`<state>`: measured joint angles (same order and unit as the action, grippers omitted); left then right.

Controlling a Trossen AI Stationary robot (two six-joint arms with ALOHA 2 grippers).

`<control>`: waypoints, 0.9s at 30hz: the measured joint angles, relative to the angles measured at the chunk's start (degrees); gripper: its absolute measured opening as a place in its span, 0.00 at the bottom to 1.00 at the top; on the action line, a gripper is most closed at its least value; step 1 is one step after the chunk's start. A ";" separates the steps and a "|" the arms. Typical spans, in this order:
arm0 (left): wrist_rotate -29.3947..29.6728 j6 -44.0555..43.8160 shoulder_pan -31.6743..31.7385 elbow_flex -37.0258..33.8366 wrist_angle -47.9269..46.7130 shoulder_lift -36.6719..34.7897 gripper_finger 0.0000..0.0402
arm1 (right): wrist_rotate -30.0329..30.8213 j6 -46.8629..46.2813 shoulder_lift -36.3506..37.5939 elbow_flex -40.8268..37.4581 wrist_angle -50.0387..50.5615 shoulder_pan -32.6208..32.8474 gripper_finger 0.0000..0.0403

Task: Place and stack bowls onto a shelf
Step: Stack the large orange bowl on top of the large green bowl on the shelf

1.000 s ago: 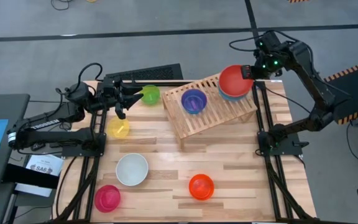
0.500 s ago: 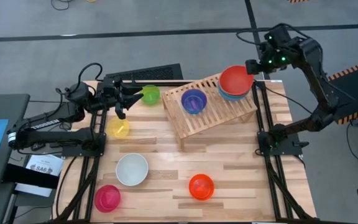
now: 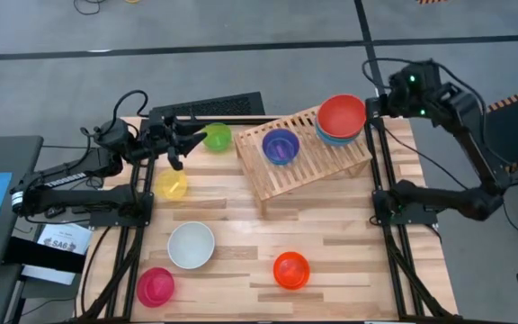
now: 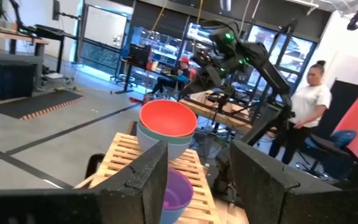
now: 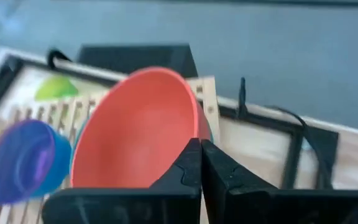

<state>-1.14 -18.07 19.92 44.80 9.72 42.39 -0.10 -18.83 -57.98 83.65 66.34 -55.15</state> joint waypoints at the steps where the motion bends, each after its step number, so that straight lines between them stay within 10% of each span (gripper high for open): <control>1: 0.42 0.26 -0.02 0.00 0.00 -0.02 0.39 | 0.02 -0.15 1.25 -2.00 -2.45 0.26 0.05; 27: 2.59 0.33 0.00 0.00 0.00 0.00 0.39 | 7.60 1.87 0.78 -11.35 -12.13 2.66 0.04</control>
<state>1.45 -17.74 19.92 44.80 9.72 42.39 7.51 -16.96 -57.20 72.29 54.21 -52.49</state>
